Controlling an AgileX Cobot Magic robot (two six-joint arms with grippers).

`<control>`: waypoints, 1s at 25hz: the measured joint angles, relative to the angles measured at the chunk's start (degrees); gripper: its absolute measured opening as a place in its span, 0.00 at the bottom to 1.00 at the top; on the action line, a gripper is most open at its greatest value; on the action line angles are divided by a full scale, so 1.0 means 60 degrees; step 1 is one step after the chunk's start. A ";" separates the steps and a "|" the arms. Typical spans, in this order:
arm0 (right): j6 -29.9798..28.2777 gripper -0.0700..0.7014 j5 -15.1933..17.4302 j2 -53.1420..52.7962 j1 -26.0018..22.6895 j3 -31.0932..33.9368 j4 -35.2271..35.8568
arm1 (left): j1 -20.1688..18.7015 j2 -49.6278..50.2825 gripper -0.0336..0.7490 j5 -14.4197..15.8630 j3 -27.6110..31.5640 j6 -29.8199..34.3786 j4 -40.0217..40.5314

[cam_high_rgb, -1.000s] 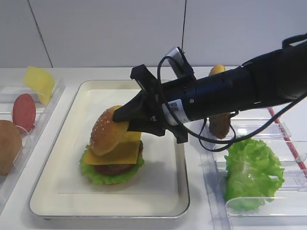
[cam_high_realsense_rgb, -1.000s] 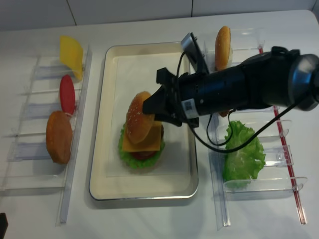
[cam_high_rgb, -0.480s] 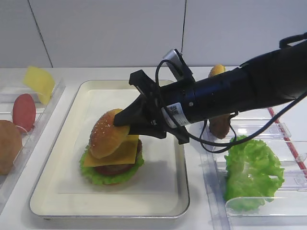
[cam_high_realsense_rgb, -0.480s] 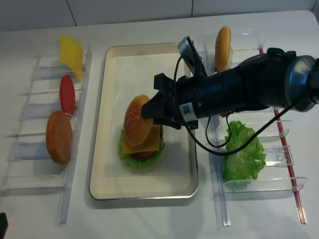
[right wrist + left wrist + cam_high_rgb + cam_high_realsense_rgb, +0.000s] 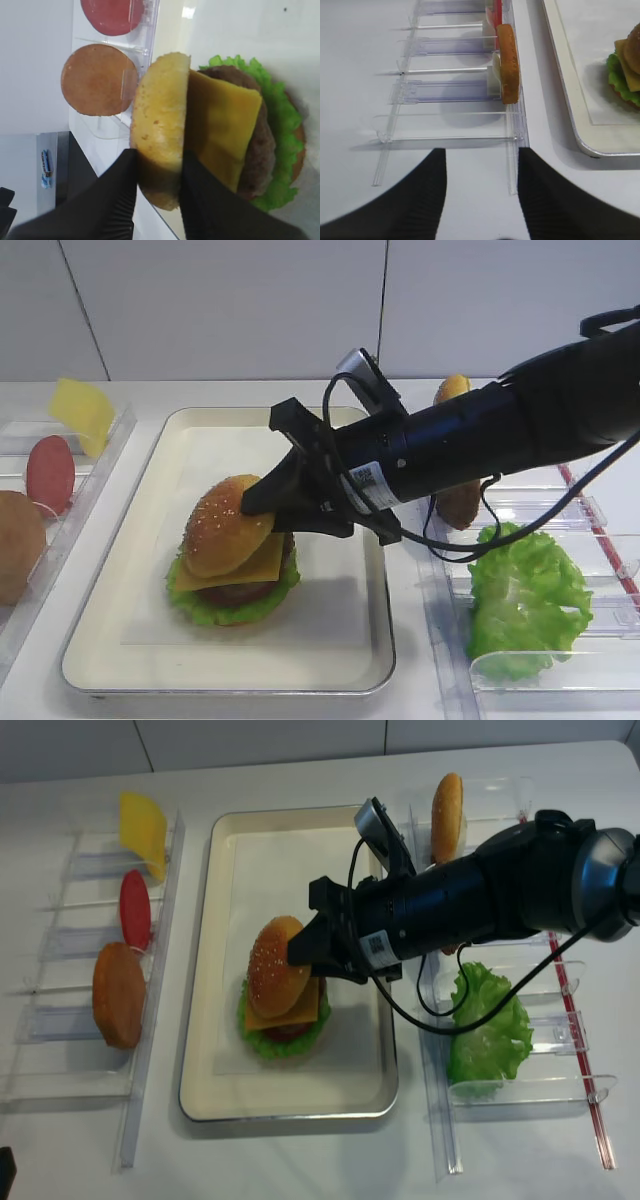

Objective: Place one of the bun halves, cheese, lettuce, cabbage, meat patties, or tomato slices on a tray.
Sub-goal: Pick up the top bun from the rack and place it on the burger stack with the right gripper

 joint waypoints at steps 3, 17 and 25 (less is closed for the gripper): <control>0.0179 0.40 -0.0014 0.0000 0.0000 0.0000 -0.0203 | 0.0000 0.0000 0.47 0.0000 0.0000 0.0000 0.0000; 0.0677 0.48 -0.0302 0.0020 -0.0117 0.0000 -0.1192 | 0.0000 0.0000 0.47 0.0000 0.0000 0.0000 0.0000; 0.1003 0.50 -0.0011 0.0020 -0.0453 0.0000 -0.1555 | 0.0000 0.0000 0.47 0.0000 0.0000 0.0000 0.0000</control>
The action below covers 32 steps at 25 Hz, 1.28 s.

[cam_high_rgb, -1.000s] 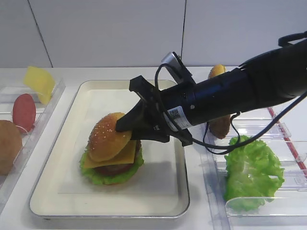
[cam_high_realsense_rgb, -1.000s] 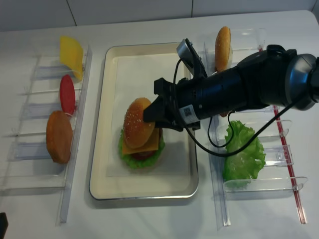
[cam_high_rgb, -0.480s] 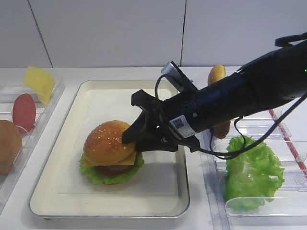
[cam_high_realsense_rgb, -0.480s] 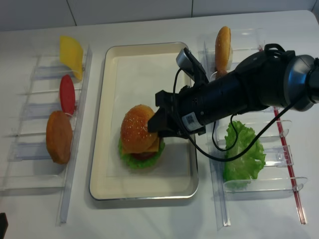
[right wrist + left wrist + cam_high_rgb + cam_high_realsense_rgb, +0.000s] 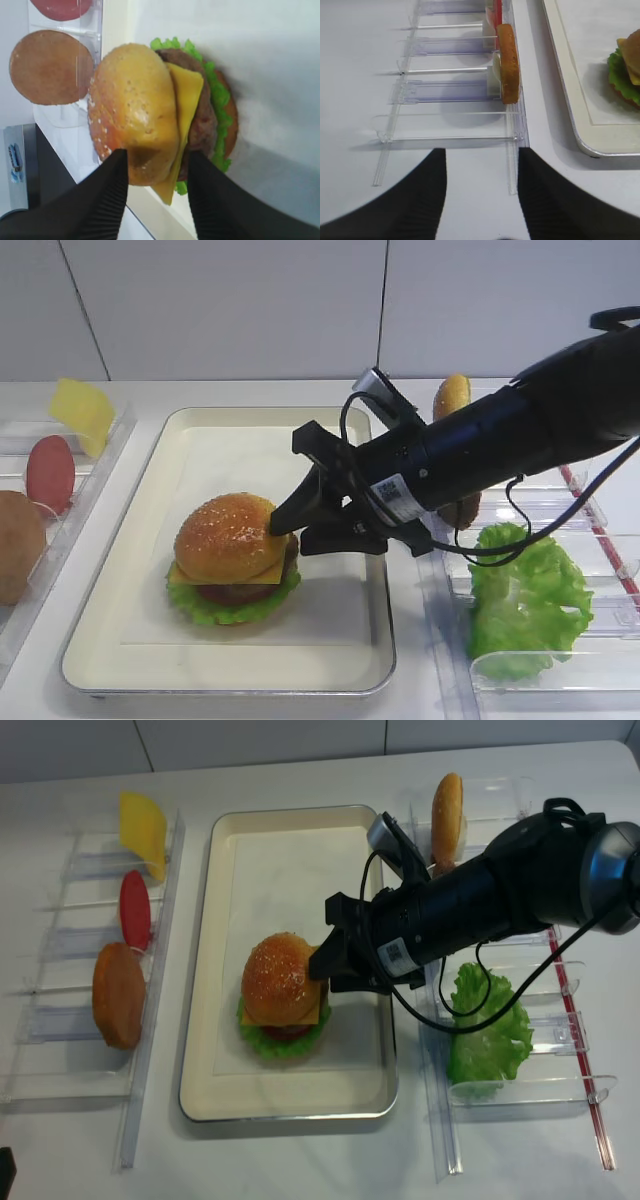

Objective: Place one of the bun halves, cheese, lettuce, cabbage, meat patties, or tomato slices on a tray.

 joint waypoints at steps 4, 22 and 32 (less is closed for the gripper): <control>0.0206 0.51 0.0056 -0.0353 -0.0105 -0.0020 -0.0208 | 0.0000 0.0000 0.47 0.0000 0.0000 0.0000 0.0000; 0.7619 0.51 0.3144 -0.3005 -0.0144 -0.2899 -1.0046 | 0.0000 0.0000 0.47 0.0000 0.0000 0.0000 0.0000; 0.8917 0.51 0.4001 -0.4601 -0.0125 -0.2957 -1.2953 | 0.0000 0.0000 0.47 0.0000 0.0000 0.0000 0.0000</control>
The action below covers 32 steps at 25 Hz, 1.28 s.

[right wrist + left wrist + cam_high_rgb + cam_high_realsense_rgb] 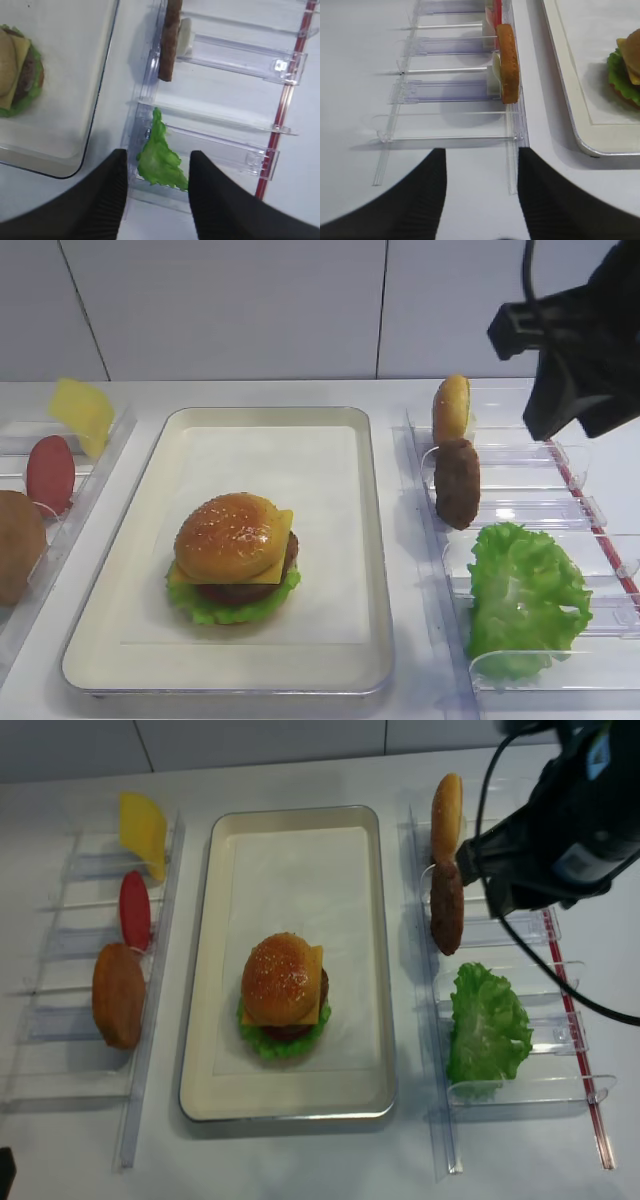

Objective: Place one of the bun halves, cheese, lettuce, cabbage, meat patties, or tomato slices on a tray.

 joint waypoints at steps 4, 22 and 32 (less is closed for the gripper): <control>0.0000 0.51 0.0018 -0.1051 0.0000 0.0698 -0.0513 | 0.0000 0.0000 0.47 0.0000 0.0000 0.0000 0.0000; -0.0018 0.51 0.0328 -0.8253 0.0000 0.3868 -0.1094 | 0.0000 0.0000 0.47 0.0000 0.0000 0.0000 0.0000; -0.0927 0.51 0.0406 -1.0916 -0.0542 0.4285 -0.1749 | 0.0000 0.0000 0.47 0.0000 0.0000 0.0007 0.0000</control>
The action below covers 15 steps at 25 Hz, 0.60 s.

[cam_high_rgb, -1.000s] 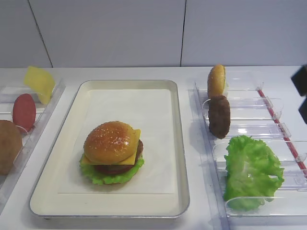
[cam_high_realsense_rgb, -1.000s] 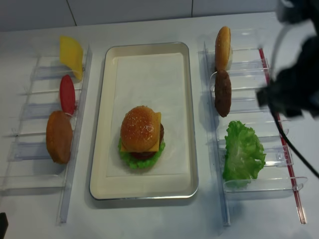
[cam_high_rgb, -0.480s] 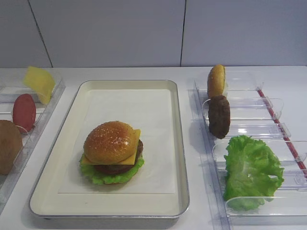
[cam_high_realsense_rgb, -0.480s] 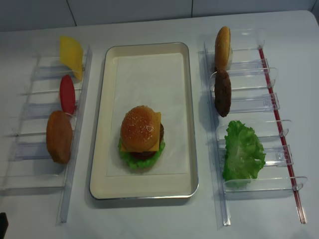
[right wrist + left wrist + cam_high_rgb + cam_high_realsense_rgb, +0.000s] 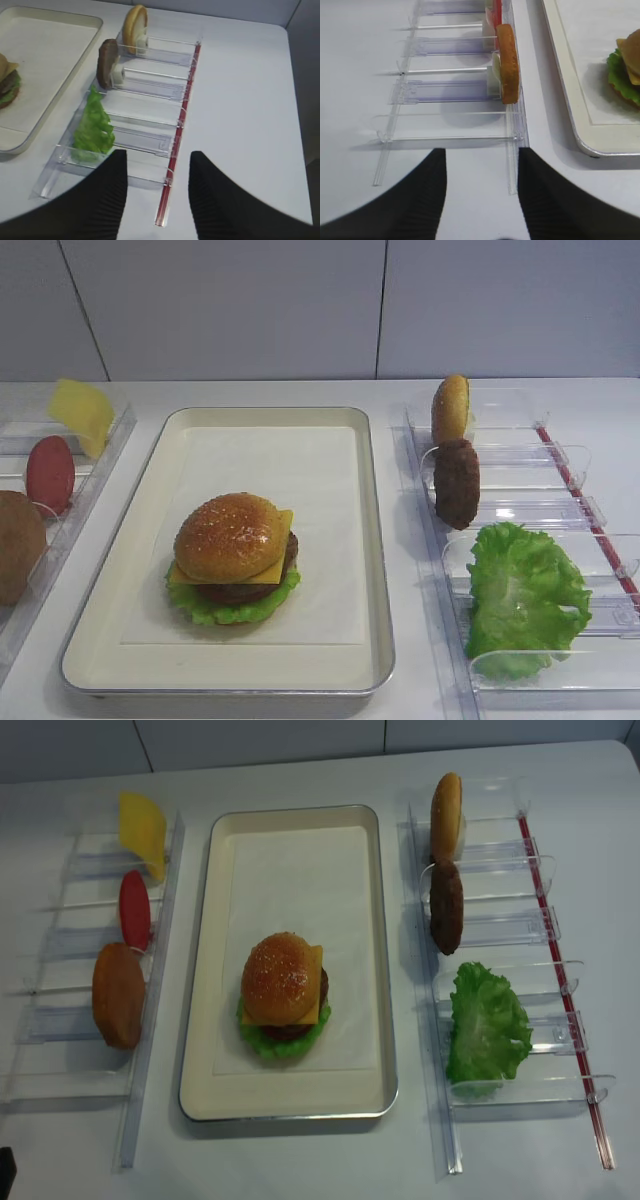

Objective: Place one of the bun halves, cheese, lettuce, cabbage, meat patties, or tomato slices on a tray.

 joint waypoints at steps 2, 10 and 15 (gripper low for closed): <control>-0.0203 0.51 0.0000 -0.0479 -0.0424 0.0445 -0.0009 | 0.0000 0.0000 0.47 0.0000 0.0000 0.0000 0.0000; -0.0347 0.51 -0.0623 -0.1550 -0.2331 0.2386 0.0768 | 0.0000 0.0000 0.47 0.0000 0.0000 0.0000 0.0000; -0.0500 0.51 -0.1372 -0.1550 -0.2895 0.2724 0.1025 | 0.0000 -0.0015 0.47 0.0000 0.0000 0.0000 0.0000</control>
